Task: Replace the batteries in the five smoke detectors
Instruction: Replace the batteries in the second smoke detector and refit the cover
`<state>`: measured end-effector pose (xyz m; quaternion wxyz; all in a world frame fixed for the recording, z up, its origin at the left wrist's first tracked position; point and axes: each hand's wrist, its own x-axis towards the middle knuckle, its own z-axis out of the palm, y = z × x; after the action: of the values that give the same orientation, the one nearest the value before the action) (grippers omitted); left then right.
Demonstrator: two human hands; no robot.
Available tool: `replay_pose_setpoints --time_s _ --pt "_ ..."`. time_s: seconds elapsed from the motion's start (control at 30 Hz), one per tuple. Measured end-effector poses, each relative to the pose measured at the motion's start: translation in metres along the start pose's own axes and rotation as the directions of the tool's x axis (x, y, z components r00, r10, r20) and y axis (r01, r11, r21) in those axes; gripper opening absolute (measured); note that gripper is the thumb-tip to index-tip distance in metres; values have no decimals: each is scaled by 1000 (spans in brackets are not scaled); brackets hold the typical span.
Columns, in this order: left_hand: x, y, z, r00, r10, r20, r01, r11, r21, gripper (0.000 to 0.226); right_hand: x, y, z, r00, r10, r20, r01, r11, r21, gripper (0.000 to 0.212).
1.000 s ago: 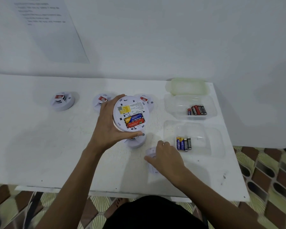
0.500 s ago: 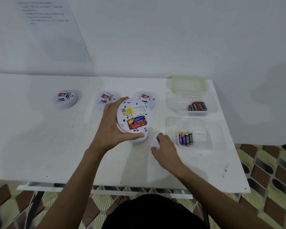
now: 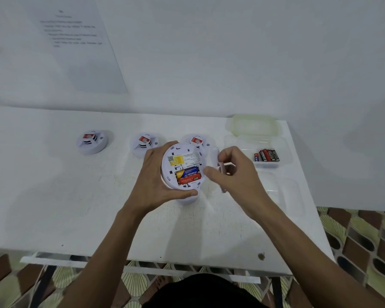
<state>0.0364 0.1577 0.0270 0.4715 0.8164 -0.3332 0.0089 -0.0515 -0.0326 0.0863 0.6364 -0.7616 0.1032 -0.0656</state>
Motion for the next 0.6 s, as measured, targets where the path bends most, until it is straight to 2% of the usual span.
replay_pose_setpoints --time_s 0.1,0.17,0.23,0.33,0.47,0.6 --pt "3 4 3 999 32 -6 -32 999 -36 88 -3 -10 6 995 -88 40 92 989 -117 35" --pt "4 7 5 1000 30 -1 -30 993 -115 82 -4 -11 14 982 -186 5 182 949 -256 38" --pt "3 12 7 999 51 10 -49 992 -120 71 -3 -9 24 949 -312 -51 265 874 -408 39" --pt "5 16 7 998 54 26 -50 991 -124 61 0 -2 35 883 -460 -92 316 728 -608 42" --pt "11 13 4 996 79 -46 -80 996 -28 89 3 1 39 880 -466 -94 312 715 -626 41" --pt "15 16 2 995 96 -40 -97 995 -15 86 6 2 39 878 -473 -70 328 703 -631 45"
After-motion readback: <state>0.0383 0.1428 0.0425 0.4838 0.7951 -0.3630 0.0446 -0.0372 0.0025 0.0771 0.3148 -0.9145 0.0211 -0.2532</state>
